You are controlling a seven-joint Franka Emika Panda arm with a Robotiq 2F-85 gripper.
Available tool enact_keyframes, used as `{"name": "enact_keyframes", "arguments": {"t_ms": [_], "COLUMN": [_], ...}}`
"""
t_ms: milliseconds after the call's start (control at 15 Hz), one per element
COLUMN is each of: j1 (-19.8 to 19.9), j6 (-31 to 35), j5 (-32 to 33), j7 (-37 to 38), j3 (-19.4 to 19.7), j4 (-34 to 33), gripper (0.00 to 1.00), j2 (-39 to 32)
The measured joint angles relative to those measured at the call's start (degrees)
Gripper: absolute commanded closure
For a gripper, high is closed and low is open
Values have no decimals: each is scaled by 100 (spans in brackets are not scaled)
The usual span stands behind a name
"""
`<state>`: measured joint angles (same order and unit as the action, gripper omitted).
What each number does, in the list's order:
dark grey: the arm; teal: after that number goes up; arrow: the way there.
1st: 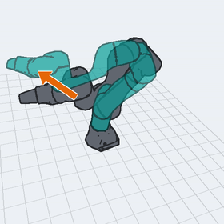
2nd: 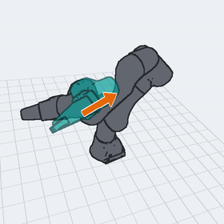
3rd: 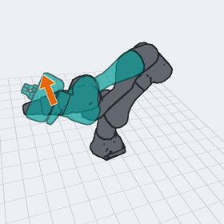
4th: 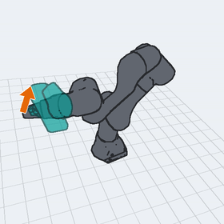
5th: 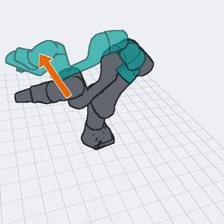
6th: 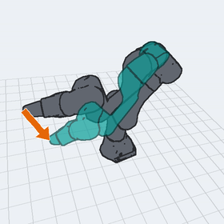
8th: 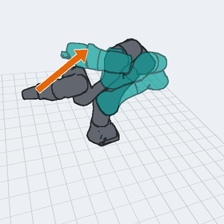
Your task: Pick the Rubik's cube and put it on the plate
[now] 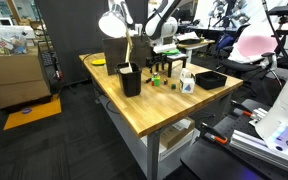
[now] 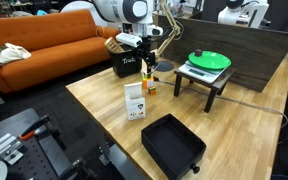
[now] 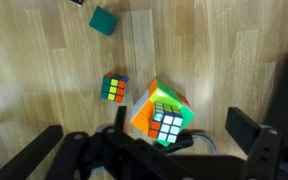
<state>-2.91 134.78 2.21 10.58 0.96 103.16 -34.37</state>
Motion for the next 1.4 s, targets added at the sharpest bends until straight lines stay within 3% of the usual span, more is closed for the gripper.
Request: {"name": "enact_keyframes", "arguments": {"t_ms": [133, 267, 867, 933, 1400], "j1": [-2, -5, -4, -5, -52], "j6": [-35, -83, -321, -322, -285], "j5": [-15, -27, -45, -45, -28], "j7": [3, 21, 182, 185, 185], "j3": [1, 1, 19, 19, 19], "j4": [-185, -344, -780, -788, -765], "gripper": [5, 26, 88, 92, 92], "j2": [-176, -320, -644, -659, -555]}}
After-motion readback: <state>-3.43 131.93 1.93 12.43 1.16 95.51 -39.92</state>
